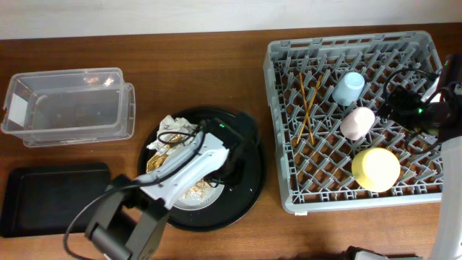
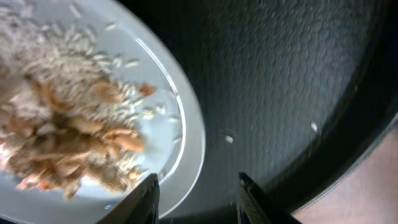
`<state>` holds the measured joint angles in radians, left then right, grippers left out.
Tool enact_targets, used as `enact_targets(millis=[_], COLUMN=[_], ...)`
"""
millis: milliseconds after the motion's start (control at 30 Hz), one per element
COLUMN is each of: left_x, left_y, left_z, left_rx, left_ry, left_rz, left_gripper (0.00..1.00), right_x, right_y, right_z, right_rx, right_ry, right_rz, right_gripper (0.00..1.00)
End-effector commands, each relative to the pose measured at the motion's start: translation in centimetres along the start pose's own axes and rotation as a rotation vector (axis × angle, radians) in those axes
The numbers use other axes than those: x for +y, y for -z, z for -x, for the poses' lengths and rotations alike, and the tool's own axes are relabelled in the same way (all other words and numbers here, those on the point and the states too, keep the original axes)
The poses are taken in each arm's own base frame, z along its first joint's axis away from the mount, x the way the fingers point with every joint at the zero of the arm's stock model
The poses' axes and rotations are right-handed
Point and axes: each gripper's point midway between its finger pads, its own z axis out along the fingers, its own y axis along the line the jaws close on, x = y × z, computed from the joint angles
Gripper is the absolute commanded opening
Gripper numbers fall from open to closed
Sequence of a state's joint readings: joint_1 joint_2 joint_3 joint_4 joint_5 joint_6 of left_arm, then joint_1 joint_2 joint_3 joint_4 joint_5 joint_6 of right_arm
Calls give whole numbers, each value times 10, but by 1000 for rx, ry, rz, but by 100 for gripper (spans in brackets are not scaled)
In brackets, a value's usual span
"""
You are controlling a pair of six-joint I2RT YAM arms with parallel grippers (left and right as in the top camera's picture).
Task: Sort waste into correct bins and load items into the dishwasher rack
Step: 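Move the left gripper to the white plate and grasp its rim, then lift the white plate and carry it left over the small black tray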
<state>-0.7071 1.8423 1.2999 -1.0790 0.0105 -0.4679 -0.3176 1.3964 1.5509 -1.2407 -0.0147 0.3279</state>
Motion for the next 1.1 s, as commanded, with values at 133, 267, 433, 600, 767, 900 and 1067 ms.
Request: enact_targets(millis=[133,267,433,600,767,900,1067], left_x=[-10,-5,-7,7,9,23,25], left_y=[-31,-41,-41,-39,-23,0,19], left_z=[14,14,14,13,9,14,14], left_rx=[-14,1,-7,-17,16,-10,0], left_ry=[91,92,90,129,132,174,173], left_rz=[47,78,84,156,183,273,289], left_gripper=[40,32,13,1,1,1,1], right_x=[-4,-4,-4,-4,-4,-4,-4], right_y=[-3,-3,-3,-3,-3,-3,-3], right_z=[-1,-1,-1,-1,-1,-1,-1], right_rx=[5,5,5,5,5,5,5], right_ry=[6,6,6,6,6,6,6], right_rz=[-20,-20,-20,-20,-20,-20,-20], right_gripper=[98,98,98,98,98,98,98])
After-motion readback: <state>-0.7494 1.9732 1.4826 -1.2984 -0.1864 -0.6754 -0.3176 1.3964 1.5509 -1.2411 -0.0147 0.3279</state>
